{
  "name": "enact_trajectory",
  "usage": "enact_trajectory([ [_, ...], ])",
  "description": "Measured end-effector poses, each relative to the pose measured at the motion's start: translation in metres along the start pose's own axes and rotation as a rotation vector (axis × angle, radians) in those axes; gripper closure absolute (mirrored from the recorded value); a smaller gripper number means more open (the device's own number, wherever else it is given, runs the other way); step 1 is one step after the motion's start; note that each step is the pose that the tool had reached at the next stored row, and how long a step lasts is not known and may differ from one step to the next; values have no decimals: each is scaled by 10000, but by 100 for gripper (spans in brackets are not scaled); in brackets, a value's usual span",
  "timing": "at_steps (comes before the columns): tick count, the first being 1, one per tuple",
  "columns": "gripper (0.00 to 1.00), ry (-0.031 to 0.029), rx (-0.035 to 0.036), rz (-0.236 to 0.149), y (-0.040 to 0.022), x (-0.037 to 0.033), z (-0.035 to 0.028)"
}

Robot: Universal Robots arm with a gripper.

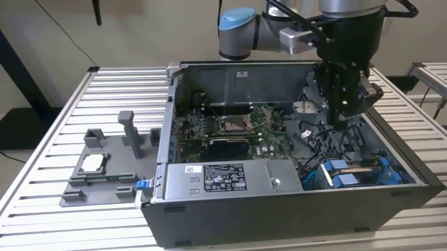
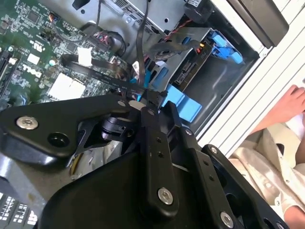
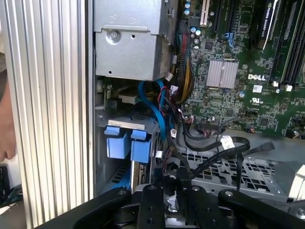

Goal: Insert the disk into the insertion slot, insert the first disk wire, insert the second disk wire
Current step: 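Insert the second disk wire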

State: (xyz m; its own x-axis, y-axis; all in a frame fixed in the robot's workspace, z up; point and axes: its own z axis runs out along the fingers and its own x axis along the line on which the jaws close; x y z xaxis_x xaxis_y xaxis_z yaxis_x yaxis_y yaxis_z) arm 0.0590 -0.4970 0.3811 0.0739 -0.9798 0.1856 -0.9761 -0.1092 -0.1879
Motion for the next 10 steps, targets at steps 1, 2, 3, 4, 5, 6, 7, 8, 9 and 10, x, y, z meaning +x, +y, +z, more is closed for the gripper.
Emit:
enact_trajectory([
  [1,74,58,-5,-12,1,-5,-1],
  [2,74,131,-10,-27,2,-6,-1],
  [3,74,198,-15,-40,5,-7,-1],
  [4,74,238,-18,-48,7,-10,0],
  [5,74,266,-18,-52,10,-14,2],
  [6,74,285,-17,-55,14,-17,6],
  [7,74,299,-16,-57,18,-20,10],
  [8,74,312,-15,-57,22,-22,13],
  [9,76,321,-14,-58,24,-24,15],
  [10,76,324,-10,-57,25,-25,16],
])
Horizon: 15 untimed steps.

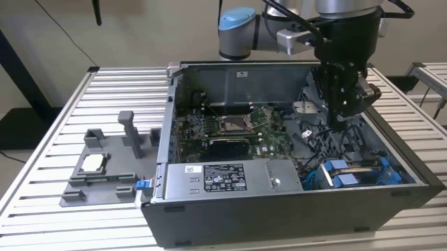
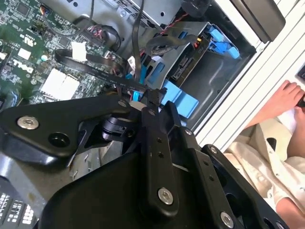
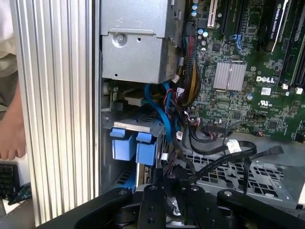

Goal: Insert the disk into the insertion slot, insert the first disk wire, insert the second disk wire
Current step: 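Insert the second disk wire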

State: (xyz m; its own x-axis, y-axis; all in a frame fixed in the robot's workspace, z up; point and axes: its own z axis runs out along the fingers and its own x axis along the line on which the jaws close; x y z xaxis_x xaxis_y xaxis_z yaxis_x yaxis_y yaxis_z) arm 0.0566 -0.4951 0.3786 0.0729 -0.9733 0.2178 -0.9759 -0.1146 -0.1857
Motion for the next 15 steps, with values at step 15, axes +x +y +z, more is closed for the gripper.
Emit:
enact_trajectory([
  [15,84,14,-45,-11,-65,154,79],
])
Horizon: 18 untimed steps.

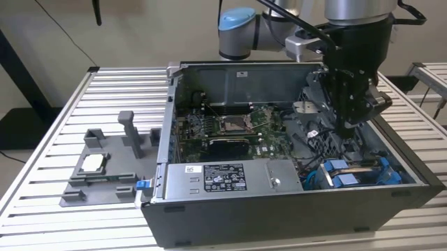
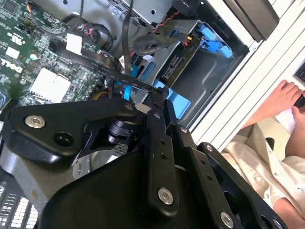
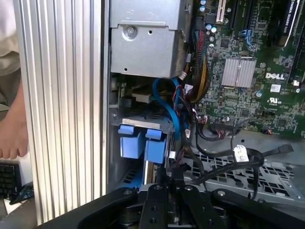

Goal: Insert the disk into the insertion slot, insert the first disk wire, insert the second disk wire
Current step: 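Insert the second disk wire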

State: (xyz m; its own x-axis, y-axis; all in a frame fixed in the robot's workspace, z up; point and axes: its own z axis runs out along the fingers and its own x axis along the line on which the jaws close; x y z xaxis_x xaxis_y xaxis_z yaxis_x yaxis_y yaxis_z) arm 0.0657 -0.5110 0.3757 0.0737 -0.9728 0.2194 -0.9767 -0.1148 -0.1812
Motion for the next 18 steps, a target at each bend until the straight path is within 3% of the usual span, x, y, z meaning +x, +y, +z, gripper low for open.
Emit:
enact_trajectory([
  [10,84,-10,-90,-19,-42,268,98],
  [11,84,-52,-87,-10,-42,274,104],
  [12,84,-200,-75,19,-42,276,106],
  [18,84,-1264,6,235,-48,285,110],
])
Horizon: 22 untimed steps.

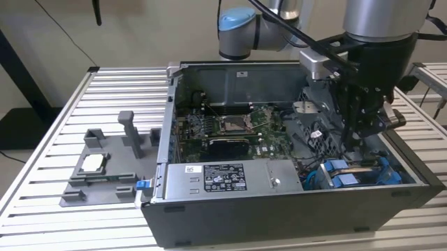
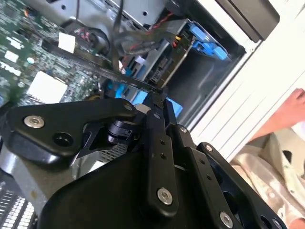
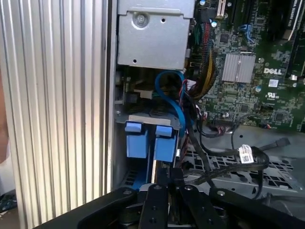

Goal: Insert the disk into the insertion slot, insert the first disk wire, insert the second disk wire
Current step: 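Insert the second disk wire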

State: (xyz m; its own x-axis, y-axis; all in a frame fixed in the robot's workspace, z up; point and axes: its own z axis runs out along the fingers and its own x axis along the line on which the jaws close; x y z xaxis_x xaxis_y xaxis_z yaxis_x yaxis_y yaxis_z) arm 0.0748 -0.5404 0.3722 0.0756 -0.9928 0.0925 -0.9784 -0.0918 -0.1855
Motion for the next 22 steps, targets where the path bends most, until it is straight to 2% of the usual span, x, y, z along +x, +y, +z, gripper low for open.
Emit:
enact_trajectory([
  [4,84,-720,54,141,-7,12,3],
  [5,84,-796,19,154,-17,24,7],
  [6,84,-809,-96,151,-35,33,11],
  [10,84,-858,-669,128,-113,58,30],
  [16,84,-918,-1393,103,-256,91,62],
  [19,84,-942,-1682,91,-339,112,81],
  [21,84,-953,-1830,86,-392,136,94],
  [22,84,-957,-1875,84,-408,151,102],
])
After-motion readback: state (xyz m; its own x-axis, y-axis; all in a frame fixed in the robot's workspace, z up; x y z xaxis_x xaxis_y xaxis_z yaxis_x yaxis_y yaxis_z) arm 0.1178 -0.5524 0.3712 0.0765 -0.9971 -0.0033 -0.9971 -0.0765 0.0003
